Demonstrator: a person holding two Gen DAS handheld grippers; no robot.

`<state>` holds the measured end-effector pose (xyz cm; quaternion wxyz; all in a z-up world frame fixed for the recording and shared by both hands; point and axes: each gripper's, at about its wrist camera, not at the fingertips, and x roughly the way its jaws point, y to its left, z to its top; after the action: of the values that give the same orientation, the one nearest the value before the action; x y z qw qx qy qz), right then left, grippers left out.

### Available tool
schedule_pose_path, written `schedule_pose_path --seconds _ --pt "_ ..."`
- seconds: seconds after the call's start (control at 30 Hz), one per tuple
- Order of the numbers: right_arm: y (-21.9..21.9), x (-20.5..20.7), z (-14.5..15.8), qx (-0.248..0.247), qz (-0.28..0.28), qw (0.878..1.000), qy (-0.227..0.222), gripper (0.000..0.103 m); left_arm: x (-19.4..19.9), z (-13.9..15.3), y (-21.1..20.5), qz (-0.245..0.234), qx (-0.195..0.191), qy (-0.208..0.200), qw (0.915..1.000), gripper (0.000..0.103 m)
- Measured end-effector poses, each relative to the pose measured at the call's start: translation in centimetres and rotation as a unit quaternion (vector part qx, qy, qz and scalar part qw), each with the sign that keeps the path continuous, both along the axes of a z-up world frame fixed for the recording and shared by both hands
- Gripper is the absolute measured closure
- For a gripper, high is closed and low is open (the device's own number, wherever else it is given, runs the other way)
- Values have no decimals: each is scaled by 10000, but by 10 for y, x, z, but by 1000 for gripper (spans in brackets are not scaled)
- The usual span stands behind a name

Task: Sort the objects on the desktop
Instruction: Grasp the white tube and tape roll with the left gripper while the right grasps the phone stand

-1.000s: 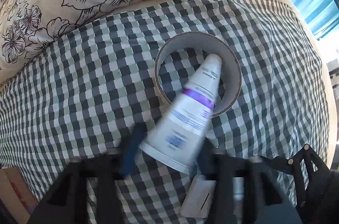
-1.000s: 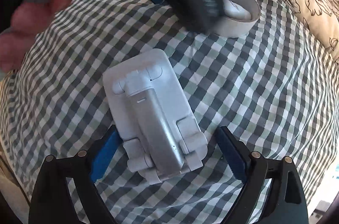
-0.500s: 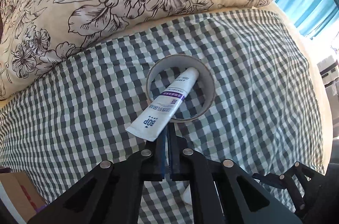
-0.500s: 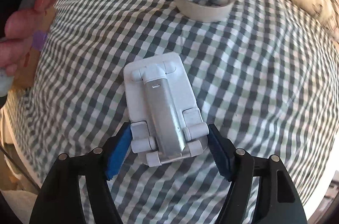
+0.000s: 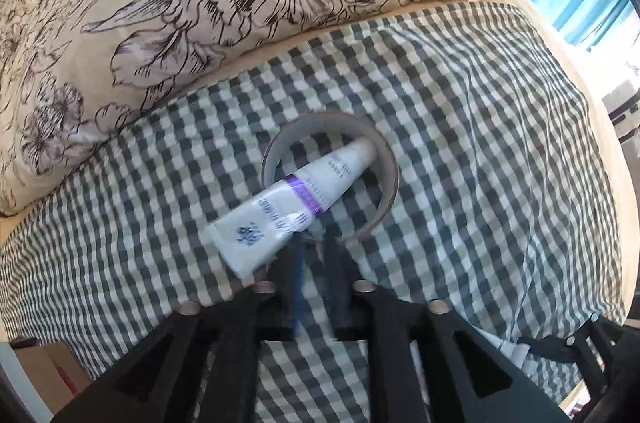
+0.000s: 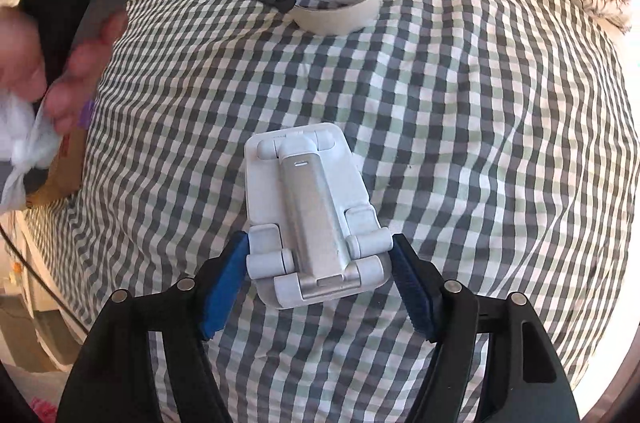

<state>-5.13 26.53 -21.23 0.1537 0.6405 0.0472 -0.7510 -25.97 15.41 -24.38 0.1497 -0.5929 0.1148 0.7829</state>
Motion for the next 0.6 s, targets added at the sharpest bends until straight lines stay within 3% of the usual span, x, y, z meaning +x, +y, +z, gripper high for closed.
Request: schedule_pose_path --seconds 0.03,0.07,0.1,0.23,0.33,0.6 --pt "2 2 0 -22 -31 10000 -3 33 -4 0 2 -17 -53 31 10000 58" --pt "5 5 0 -58 -66 10000 -37 33 -7 1 5 -41 -114 83 9999 35" --pt "7 7 0 -72 -93 9999 -55 33 -9 3 7 -76 -124 161 9998 32" --pt "14 15 1 -132 -150 9997 -135 33 -17 11 21 -348 -254 264 9987 31" --pt "24 -11 -4 -168 -163 9996 -170 33 -23 14 31 -576 -414 518 9961 28" --pt "22 -66 -32 -290 -291 9987 -290 33 -44 -21 26 -984 -887 176 9910 28"
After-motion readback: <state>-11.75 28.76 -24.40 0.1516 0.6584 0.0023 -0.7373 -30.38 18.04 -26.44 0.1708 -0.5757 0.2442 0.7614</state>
